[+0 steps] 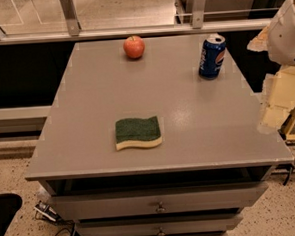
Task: Move sponge near apple
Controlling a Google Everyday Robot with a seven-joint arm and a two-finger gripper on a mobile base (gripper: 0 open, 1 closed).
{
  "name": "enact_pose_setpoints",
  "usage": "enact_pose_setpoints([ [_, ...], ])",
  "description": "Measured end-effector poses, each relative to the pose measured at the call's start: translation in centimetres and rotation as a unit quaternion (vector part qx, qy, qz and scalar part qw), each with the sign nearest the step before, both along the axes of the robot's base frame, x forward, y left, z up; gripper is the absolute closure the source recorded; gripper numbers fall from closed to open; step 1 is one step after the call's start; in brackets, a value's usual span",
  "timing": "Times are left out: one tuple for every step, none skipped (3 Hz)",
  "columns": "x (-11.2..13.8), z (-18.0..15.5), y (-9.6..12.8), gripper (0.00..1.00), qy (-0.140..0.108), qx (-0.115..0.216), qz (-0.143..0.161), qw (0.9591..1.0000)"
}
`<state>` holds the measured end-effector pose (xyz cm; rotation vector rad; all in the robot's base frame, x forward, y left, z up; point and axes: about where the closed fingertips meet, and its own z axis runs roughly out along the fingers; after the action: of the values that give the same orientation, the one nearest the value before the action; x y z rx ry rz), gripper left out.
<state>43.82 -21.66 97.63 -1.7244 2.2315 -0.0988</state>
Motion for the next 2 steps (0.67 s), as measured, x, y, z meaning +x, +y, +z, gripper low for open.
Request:
enact_pose_setpoints([
  [0.00, 0.00, 0.00, 0.00, 0.000, 0.000, 0.000, 1.0000],
  [0.15, -0.65, 0.14, 0.00, -0.001, 0.042, 0.005, 0.9991],
])
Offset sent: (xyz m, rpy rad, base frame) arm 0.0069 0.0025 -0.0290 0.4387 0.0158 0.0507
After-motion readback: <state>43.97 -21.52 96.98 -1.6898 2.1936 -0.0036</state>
